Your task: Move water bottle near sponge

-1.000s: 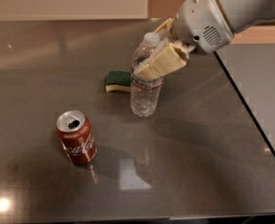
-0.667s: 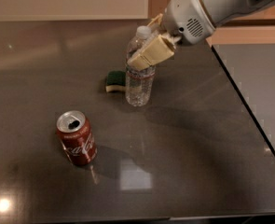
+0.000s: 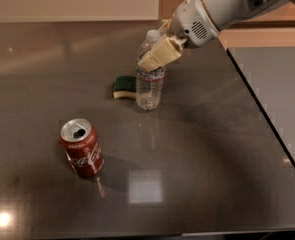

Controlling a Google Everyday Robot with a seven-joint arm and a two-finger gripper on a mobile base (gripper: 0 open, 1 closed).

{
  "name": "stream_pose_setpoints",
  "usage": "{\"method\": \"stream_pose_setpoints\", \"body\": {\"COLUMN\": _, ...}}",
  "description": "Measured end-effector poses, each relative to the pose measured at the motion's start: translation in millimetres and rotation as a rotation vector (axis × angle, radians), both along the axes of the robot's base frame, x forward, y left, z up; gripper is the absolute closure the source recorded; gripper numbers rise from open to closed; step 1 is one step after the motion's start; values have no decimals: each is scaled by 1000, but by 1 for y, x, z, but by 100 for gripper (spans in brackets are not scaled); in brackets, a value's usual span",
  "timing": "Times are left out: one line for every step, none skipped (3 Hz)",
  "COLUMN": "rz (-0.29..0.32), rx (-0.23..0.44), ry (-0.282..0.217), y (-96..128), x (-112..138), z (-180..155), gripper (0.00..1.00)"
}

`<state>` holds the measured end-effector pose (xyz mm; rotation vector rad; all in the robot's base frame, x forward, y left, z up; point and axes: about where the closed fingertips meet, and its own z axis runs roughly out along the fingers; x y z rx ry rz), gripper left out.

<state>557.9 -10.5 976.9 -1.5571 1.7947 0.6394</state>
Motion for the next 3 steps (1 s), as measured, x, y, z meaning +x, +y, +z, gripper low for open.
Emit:
{"method": "stream_pose_setpoints", "body": {"rz": -10, "rx": -22, "ry": -1, "y": -3, "x": 8, "z": -7, "gripper": 100}}
{"method": "stream_pose_setpoints", "body": {"rz": -15, "rx": -44, "ry": -11, "y": -4, "x": 11, "z": -14, "gripper": 82}}
{"method": "stream_pose_setpoints", "body": {"rz": -12, "rx": -53, "ry": -13, "y": -6, "x": 13, "z": -21, "gripper": 59}}
